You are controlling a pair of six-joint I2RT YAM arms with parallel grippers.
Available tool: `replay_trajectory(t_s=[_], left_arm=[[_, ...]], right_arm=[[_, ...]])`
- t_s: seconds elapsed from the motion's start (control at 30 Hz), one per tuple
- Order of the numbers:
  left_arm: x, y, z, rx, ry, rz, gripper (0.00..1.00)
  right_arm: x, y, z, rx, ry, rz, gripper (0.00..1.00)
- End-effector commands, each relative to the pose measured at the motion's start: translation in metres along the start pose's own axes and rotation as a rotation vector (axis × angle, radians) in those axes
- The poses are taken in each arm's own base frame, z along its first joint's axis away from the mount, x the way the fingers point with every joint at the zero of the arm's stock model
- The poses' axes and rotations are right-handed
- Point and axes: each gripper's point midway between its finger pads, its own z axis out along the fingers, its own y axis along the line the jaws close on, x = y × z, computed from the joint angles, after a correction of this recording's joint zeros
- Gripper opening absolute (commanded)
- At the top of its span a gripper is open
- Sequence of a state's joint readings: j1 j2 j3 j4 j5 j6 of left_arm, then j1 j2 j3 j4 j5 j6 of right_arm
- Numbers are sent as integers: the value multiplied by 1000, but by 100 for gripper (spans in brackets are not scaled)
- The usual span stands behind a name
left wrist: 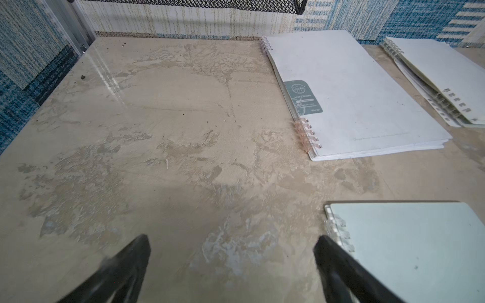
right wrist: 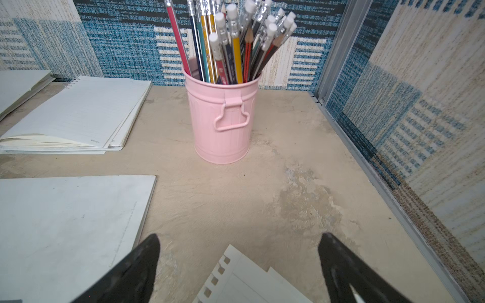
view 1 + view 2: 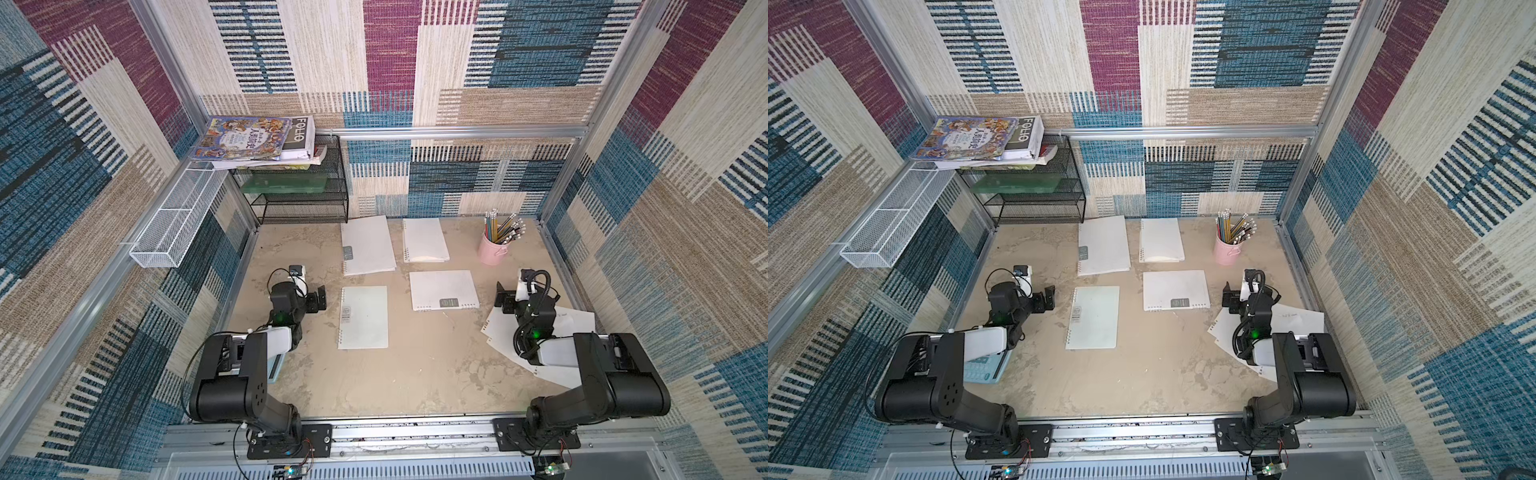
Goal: Tear off pages from different notebooks
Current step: Reset both arms
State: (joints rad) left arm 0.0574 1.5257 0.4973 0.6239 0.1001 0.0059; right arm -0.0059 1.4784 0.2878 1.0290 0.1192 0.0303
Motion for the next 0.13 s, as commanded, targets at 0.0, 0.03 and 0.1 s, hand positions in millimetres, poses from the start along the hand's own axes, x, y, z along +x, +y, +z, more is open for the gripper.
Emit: replay_trajectory(t_s=[0.0,0.03,0.1], left_arm=[[-4,0,0,1,-15,-1,99],[-4,1,0,0,-13,-1,99],[-4,0,-1,-2,-14,2,99]], right_arm=[[-7,0,0,0,-25,1,96],[-7,0,0,0,-26,3,96],[-7,0,0,1,-25,1,96]])
